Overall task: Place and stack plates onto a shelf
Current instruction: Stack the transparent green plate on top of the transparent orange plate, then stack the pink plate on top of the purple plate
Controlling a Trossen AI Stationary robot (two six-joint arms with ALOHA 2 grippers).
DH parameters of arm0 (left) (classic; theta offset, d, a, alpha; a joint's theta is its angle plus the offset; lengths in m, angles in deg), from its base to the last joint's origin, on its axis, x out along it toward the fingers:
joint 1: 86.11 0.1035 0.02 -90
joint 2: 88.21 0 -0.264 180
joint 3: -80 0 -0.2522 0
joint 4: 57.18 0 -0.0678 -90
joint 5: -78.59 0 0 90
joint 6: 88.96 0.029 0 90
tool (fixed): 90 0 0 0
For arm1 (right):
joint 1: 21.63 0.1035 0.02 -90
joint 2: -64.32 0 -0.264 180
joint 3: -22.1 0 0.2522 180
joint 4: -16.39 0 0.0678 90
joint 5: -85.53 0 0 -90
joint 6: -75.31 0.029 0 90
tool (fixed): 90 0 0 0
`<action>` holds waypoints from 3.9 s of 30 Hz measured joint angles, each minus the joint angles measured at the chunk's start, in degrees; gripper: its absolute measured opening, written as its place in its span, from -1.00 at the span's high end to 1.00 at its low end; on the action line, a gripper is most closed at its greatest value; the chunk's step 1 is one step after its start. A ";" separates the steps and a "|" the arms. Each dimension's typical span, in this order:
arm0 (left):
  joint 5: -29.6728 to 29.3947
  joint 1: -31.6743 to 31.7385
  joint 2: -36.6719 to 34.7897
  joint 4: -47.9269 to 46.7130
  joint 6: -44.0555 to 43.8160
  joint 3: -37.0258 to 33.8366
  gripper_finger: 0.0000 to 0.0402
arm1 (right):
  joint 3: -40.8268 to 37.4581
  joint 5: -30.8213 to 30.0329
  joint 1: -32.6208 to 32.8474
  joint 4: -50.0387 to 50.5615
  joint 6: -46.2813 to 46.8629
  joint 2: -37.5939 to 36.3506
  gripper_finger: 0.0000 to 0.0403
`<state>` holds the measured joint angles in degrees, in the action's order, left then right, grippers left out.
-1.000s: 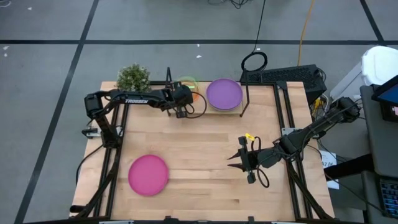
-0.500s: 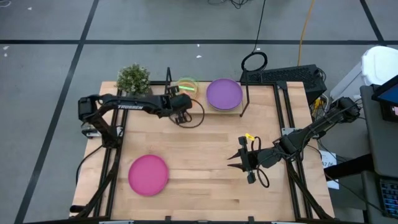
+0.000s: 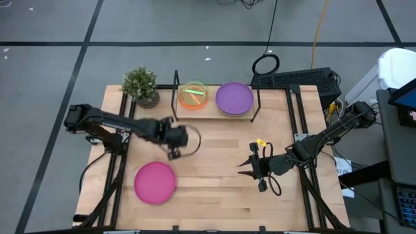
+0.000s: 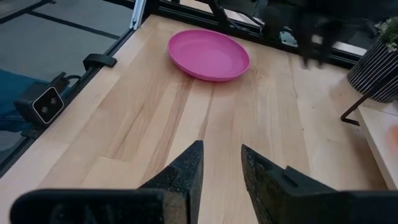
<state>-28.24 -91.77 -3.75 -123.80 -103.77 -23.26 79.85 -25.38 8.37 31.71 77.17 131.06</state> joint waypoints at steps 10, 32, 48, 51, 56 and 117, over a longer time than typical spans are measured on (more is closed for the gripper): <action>-9.67 -18.08 0.12 -3.75 -8.01 -0.04 0.48 | 0.00 0.00 0.00 -0.06 0.63 0.00 0.55; -4.50 26.26 5.24 41.62 15.94 -0.08 0.48 | 0.00 -1.49 -2.69 0.75 -3.21 0.02 0.55; -7.29 28.68 16.97 45.05 17.86 -0.04 0.48 | 0.00 -1.44 -2.54 1.73 -2.21 0.02 0.55; -7.31 28.72 16.87 44.78 17.24 -0.04 0.48 | 0.00 -1.44 -2.54 1.73 -2.19 0.02 0.55; -6.89 28.92 16.87 42.57 15.12 -0.04 0.48 | 0.00 -1.44 -2.54 1.71 -2.16 0.02 0.55; 1.46 -15.74 -5.65 2.43 -3.45 -0.02 0.48 | 0.00 -1.25 -2.51 1.61 2.39 0.02 0.55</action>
<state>-26.78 -107.51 -9.40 -121.37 -107.22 -23.28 79.85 -26.62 5.85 33.33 79.57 131.08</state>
